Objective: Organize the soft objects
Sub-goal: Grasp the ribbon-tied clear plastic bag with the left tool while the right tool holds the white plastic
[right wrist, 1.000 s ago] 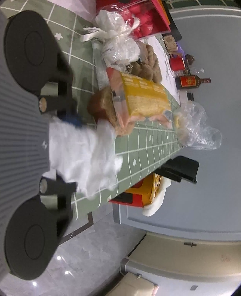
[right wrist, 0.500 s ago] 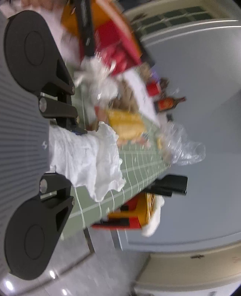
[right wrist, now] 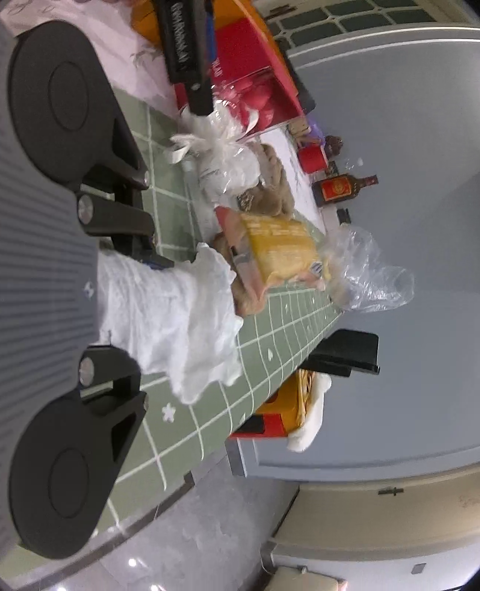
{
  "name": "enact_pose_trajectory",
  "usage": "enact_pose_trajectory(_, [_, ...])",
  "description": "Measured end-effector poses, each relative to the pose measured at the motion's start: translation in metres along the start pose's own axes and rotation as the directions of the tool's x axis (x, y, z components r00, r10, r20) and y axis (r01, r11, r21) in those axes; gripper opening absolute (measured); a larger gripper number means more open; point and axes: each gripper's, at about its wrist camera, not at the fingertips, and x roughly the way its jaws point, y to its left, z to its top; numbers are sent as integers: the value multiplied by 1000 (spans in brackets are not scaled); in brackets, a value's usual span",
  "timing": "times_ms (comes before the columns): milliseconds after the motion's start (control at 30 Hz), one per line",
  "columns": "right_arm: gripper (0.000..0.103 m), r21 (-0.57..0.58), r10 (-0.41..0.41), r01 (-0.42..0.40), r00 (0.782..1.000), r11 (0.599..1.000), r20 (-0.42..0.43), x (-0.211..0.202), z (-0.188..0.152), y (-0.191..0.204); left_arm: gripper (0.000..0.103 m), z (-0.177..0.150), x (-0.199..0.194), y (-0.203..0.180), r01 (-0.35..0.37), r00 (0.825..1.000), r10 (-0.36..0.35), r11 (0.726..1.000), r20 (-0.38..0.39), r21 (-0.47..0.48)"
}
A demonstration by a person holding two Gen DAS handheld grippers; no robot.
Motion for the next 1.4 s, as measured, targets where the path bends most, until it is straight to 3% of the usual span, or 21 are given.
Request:
enact_pose_trajectory(67, [20, -1, -12, 12, 1000, 1000, -26, 4, 1, -1, 89, 0, 0, -3, -19, 1000, 19, 1000, 13, 22])
enact_pose_trajectory(133, [20, -49, -45, 43, 999, 998, -27, 5, 0, 9, 89, -1, -6, -9, -45, 996, 40, 997, 75, 62])
enact_pose_trajectory(200, [20, -114, -87, 84, 996, 990, -27, 6, -2, 20, 89, -3, -8, -17, -35, 993, 20, 992, 116, 125])
enact_pose_trajectory(333, [20, -182, -131, 124, 991, 975, -26, 8, -4, 31, 89, 5, 2, -33, -29, 996, 11, 977, 85, 211])
enact_pose_trajectory(467, [22, -133, -93, 88, 995, 987, -33, 6, -3, 21, 89, 10, 16, -41, -17, 998, 3, 977, 64, 214])
enact_pose_trajectory(567, [22, -78, -55, 53, 998, 996, -34, 4, -2, 11, 89, 12, 31, -45, -48, 999, 40, 964, 35, 263])
enact_pose_trajectory(800, [24, 15, 11, -11, 999, 1000, -31, 3, -1, -3, 89, 18, 47, -43, -43, 998, 24, 941, 60, 335])
enact_pose_trajectory(833, [24, 20, 15, -15, 999, 1000, -31, 3, -1, -4, 86, 18, 49, -43, -31, 999, 17, 940, 45, 340])
enact_pose_trajectory(900, [24, 18, 15, -14, 999, 1000, -31, 4, -1, -3, 65, 19, 56, -40, 14, 1000, -11, 945, -10, 327])
enact_pose_trajectory(1000, [24, -10, -3, 3, 999, 1000, -33, 4, -1, 2, 53, 18, 63, -34, 30, 999, -19, 963, -44, 268])
enact_pose_trajectory(1200, [25, -51, -26, 24, 999, 998, -36, 5, -1, 7, 41, 14, 56, -36, -23, 998, 39, 958, -50, 286])
enact_pose_trajectory(1400, [25, -52, -26, 24, 999, 998, -36, 5, -1, 6, 40, 20, 22, -26, 32, 997, -14, 974, -79, 225])
